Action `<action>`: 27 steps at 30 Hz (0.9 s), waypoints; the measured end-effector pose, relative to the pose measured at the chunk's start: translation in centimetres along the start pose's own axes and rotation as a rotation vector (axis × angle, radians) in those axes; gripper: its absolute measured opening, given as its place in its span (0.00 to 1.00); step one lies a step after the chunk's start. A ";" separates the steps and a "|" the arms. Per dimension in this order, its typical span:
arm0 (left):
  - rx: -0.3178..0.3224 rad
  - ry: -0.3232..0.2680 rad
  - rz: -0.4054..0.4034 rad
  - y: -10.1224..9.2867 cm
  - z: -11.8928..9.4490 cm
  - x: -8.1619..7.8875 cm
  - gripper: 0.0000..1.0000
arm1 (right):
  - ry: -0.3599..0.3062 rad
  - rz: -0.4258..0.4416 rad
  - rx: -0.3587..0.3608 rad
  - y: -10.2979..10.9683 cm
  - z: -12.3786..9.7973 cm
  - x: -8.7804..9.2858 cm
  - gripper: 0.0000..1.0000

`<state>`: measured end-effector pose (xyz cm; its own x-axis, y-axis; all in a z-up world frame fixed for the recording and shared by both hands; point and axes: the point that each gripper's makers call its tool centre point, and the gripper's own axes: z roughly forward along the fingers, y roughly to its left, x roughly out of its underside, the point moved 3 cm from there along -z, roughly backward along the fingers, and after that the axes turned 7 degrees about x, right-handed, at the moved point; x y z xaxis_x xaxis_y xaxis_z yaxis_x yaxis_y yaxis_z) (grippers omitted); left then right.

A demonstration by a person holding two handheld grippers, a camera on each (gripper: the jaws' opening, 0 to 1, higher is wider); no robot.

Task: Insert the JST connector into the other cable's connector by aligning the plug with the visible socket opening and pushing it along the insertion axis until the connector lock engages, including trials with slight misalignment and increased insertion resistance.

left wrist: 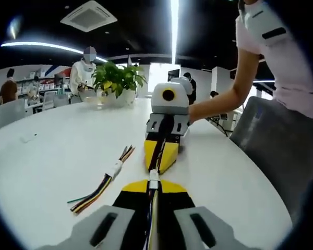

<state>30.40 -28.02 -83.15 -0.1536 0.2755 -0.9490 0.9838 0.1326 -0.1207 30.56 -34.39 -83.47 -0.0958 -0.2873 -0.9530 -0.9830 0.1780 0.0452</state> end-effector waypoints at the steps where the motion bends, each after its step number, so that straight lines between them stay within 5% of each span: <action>1: -0.002 0.002 0.001 0.1 0.0 0.2 0.00 | 0.006 -0.007 0.001 0.0 0.0 0.1 0.01; 16: -0.030 0.000 -0.031 -0.1 0.2 0.1 0.01 | 0.007 0.028 0.004 0.1 0.2 -0.1 0.03; 22: -0.069 -0.001 -0.101 0.2 -0.1 0.1 0.01 | 0.013 0.103 0.025 -0.3 0.2 -0.3 0.04; 27: -0.105 0.028 -0.077 -0.4 -1.1 -1.0 0.01 | 0.000 0.136 0.054 -0.9 -0.8 -0.6 0.05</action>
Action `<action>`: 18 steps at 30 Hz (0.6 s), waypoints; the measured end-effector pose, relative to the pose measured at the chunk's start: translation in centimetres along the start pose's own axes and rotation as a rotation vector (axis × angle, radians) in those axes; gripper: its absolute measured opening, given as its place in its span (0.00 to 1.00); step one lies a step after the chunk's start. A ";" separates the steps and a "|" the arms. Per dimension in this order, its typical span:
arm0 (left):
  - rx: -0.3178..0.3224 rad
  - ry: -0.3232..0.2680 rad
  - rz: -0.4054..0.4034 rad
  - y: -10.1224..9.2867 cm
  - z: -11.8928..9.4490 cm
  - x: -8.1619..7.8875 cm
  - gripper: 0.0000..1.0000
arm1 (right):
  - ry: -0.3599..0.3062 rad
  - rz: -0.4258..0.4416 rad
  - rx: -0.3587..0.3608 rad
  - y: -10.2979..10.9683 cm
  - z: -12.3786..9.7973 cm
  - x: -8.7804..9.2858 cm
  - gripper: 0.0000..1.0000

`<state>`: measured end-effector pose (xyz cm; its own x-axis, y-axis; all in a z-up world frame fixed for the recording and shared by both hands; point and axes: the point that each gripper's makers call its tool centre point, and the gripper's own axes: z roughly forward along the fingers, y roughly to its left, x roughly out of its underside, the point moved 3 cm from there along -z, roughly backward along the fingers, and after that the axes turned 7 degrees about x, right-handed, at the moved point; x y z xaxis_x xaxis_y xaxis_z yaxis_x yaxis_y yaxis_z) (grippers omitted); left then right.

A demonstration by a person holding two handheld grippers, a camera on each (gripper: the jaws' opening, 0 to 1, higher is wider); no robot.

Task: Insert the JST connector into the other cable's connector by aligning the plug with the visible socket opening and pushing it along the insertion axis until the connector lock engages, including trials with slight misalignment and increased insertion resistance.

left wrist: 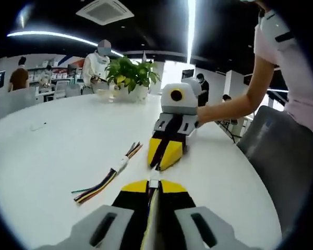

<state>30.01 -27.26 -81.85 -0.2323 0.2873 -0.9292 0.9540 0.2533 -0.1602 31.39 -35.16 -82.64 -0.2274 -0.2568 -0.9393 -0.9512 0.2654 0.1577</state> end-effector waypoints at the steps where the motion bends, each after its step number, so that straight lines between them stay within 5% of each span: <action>1: -0.005 -0.008 -0.003 -0.1 -0.3 -0.3 0.01 | -0.006 -0.001 0.007 0.0 -0.3 -0.2 0.05; 6: -0.066 -0.077 -0.020 -0.1 -1.7 -2.8 0.01 | -0.049 -0.004 0.032 0.6 -1.6 -2.3 0.05; 18: -0.141 -0.062 0.004 -1.2 -3.1 -5.1 0.13 | -0.092 -0.030 0.073 2.2 -3.5 -5.5 0.11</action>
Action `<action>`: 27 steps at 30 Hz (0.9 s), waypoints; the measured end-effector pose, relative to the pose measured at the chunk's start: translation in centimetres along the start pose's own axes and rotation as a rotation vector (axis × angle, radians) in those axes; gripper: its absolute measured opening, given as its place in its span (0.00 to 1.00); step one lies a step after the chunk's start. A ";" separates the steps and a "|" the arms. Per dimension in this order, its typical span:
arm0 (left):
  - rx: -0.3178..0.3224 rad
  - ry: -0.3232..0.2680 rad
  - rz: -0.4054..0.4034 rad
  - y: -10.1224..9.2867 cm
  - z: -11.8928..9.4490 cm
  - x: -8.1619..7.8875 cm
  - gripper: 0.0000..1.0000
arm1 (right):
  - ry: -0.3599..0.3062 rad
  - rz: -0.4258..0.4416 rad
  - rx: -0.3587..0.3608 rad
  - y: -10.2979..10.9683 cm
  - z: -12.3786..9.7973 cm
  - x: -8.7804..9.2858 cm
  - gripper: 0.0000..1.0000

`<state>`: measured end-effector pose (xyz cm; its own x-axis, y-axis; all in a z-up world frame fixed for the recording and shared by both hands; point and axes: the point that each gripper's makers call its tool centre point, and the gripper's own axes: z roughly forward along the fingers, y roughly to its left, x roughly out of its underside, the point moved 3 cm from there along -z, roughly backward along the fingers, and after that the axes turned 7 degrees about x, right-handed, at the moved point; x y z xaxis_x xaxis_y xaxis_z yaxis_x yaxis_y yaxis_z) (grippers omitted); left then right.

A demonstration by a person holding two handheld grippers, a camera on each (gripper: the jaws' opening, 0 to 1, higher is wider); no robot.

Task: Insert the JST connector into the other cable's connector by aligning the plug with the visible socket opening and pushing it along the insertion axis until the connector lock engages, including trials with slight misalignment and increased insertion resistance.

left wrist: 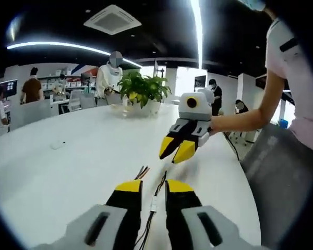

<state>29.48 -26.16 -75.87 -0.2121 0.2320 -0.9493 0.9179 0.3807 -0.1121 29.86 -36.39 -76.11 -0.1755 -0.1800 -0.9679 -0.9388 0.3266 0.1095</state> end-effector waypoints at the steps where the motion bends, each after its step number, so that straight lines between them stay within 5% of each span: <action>1: -0.017 0.006 0.004 -0.1 -0.2 -0.2 0.16 | -0.003 -0.002 0.004 0.1 -0.1 -0.2 0.11; 4: -0.090 0.003 0.062 0.0 -0.7 -1.0 0.18 | -0.009 0.017 0.021 0.5 -0.5 -1.0 0.14; 12: -0.253 -0.012 -0.019 0.9 -2.1 -2.1 0.41 | 0.006 0.007 0.117 0.6 -1.4 -2.9 0.26; 15: -0.282 0.002 -0.058 0.9 -2.5 -1.9 0.57 | 0.044 0.002 0.164 0.5 -2.0 -3.0 0.30; 24: -0.324 0.057 -0.077 -0.6 -3.2 -1.9 0.68 | 0.114 0.008 0.262 1.4 -3.1 -3.8 0.46; 27: -0.372 0.067 -0.130 -0.7 -3.7 -1.9 0.72 | 0.214 -0.024 0.330 1.5 -3.8 -3.4 0.56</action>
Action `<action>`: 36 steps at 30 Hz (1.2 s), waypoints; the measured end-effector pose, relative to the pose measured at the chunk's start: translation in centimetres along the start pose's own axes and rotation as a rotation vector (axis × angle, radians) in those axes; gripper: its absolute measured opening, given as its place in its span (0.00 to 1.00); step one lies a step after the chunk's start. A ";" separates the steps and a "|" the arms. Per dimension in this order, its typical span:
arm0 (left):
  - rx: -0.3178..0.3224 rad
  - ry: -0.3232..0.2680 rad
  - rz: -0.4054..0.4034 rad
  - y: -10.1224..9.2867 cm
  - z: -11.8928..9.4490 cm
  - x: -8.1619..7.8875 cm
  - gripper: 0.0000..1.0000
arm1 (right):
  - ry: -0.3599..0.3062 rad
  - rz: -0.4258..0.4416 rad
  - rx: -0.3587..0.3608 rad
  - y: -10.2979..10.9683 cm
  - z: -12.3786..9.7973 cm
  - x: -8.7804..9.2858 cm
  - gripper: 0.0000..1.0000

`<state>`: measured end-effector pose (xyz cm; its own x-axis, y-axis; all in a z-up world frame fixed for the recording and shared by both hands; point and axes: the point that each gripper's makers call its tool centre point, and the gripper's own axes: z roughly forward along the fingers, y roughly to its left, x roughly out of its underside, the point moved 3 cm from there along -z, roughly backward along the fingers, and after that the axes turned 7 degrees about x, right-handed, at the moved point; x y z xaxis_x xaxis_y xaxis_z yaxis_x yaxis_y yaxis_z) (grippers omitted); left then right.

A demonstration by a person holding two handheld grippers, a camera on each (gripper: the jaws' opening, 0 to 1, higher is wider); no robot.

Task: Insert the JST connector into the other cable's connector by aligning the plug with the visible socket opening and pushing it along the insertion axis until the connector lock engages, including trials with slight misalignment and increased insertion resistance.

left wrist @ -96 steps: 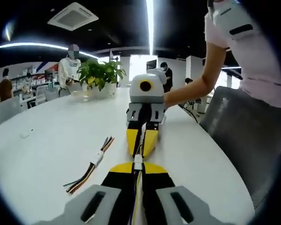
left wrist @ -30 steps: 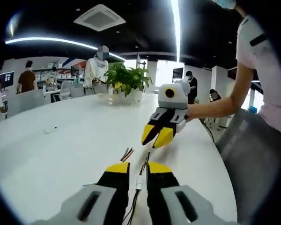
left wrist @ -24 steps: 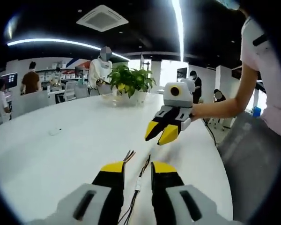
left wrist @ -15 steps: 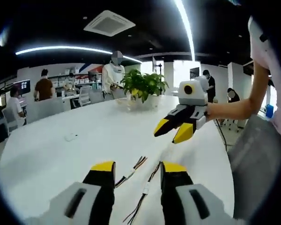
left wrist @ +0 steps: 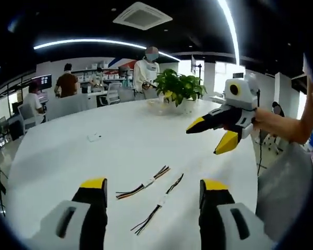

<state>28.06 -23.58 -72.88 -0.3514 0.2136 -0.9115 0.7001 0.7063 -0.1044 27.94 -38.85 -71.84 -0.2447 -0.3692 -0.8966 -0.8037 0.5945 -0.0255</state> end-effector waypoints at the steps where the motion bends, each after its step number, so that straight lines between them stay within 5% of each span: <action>1: -0.002 -0.012 0.001 -0.1 -0.2 -0.2 0.74 | 0.017 -0.010 0.011 0.1 -0.1 0.1 0.59; 10: -0.058 0.005 0.011 -0.6 -1.6 0.1 0.98 | 0.124 -0.015 0.031 1.7 -0.8 1.6 0.66; 17: -0.103 0.083 0.067 -1.3 -2.6 1.5 0.98 | 0.194 -0.162 0.098 2.5 -1.5 2.4 0.68; 20: -0.117 0.161 0.176 -1.9 -3.0 2.9 0.97 | 0.215 -0.205 0.125 3.0 -1.7 2.5 0.72; 29: -0.066 0.157 0.108 -3.1 -2.2 4.1 0.95 | 0.221 -0.108 0.106 3.7 -1.3 3.9 0.70; 32: -0.063 0.193 0.165 -3.2 -2.1 4.5 0.95 | 0.215 -0.118 0.105 3.9 -1.6 4.0 0.64; 36: -0.067 0.230 0.176 -3.4 -1.9 5.0 0.96 | 0.230 -0.100 0.100 4.1 -1.4 4.5 0.68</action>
<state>22.72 -23.58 -76.36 -0.3652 0.4788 -0.7984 0.7231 0.6860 0.0806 22.74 -39.07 -75.35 -0.2932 -0.5753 -0.7636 -0.7751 0.6106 -0.1625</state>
